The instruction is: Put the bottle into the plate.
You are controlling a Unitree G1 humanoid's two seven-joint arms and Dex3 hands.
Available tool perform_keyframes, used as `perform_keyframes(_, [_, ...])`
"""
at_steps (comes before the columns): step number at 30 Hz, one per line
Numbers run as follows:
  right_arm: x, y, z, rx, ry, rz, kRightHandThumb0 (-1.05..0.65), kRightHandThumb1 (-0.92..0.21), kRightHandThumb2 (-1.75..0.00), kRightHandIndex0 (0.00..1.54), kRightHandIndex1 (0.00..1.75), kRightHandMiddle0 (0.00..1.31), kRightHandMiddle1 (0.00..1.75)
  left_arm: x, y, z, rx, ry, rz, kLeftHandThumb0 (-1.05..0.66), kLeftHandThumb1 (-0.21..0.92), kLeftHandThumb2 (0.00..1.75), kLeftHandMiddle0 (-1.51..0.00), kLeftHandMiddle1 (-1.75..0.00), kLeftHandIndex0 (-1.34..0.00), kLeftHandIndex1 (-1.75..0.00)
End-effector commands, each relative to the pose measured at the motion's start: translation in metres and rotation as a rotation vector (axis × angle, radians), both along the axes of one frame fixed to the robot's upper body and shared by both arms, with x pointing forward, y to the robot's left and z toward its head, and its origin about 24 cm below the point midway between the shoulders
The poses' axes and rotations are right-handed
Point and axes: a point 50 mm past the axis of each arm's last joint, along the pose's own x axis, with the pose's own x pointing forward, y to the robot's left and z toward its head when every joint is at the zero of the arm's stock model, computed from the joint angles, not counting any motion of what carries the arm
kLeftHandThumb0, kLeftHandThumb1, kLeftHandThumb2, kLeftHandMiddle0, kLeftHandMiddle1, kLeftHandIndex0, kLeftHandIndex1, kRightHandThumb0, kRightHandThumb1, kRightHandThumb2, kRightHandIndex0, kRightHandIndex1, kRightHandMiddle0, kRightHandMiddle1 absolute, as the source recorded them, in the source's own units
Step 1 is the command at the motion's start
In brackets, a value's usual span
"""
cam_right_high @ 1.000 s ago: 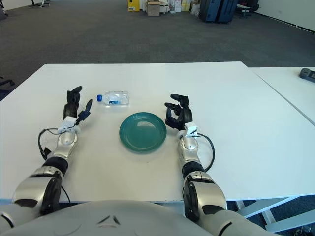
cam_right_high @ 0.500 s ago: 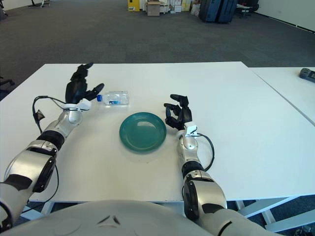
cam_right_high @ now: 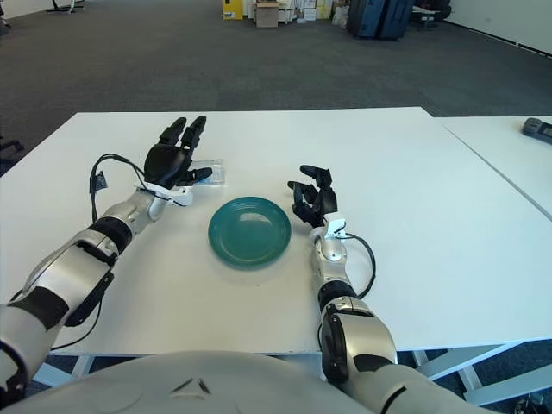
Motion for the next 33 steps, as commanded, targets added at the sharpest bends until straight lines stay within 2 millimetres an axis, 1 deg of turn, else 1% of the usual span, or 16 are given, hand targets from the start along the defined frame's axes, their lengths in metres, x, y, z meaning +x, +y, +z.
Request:
perform_keyframes(1, [-0.013,0.002,-0.017,0.039,0.078,-0.029,-0.52,-0.91,-0.59,0.54,0.65,0.04,1.21,0.012,-0.005,0.015,0.071,-0.041,-0.007,-1.05,0.92,0.83,0.0,0.0,0.0,0.0])
perform_keyframes(10, [-0.012,0.001,-0.017,0.035,0.085,-0.046,-0.53,-0.92,-0.62,0.53,0.63,0.05,1.21,0.015,-0.014,0.016,0.134,-0.003,-0.032,-1.05,0.92,0.83,0.0,0.0,0.0,0.0])
perform_keyframes(18, [-0.011,0.0,-0.017,0.034,0.101,-0.059,-0.54,-0.92,-0.69,0.52,0.61,0.05,1.2,0.018,-0.025,0.011,0.148,0.117,-0.036,-1.05,0.92,0.83,0.0,0.0,0.0,0.0])
perform_keyframes(21, [-0.011,0.0,-0.017,0.038,0.103,-0.063,-0.54,-0.92,-0.7,0.52,0.6,0.05,1.2,0.018,-0.027,0.007,0.158,0.168,-0.025,-1.05,0.92,0.84,0.0,0.0,0.0,0.0])
perform_keyframes(23, [-0.011,0.0,-0.018,0.041,0.104,-0.064,-0.54,-0.92,-0.71,0.52,0.6,0.05,1.2,0.016,-0.025,0.0,0.165,0.232,-0.001,-1.05,0.92,0.84,0.0,0.0,0.0,0.0])
perform_keyframes(26, [-0.012,-0.001,-0.018,0.045,0.102,-0.065,-0.55,-0.92,-0.72,0.51,0.6,0.05,1.22,0.014,-0.023,-0.009,0.16,0.31,0.033,-1.05,0.92,0.82,-0.05,-0.02,-0.03,-0.02])
perform_keyframes(33, [-0.014,-0.002,-0.019,0.046,0.1,-0.068,-0.55,-0.92,-0.74,0.5,0.61,0.04,1.26,0.011,-0.023,-0.018,0.128,0.392,0.067,-1.05,0.92,0.82,-0.13,-0.05,-0.07,-0.05])
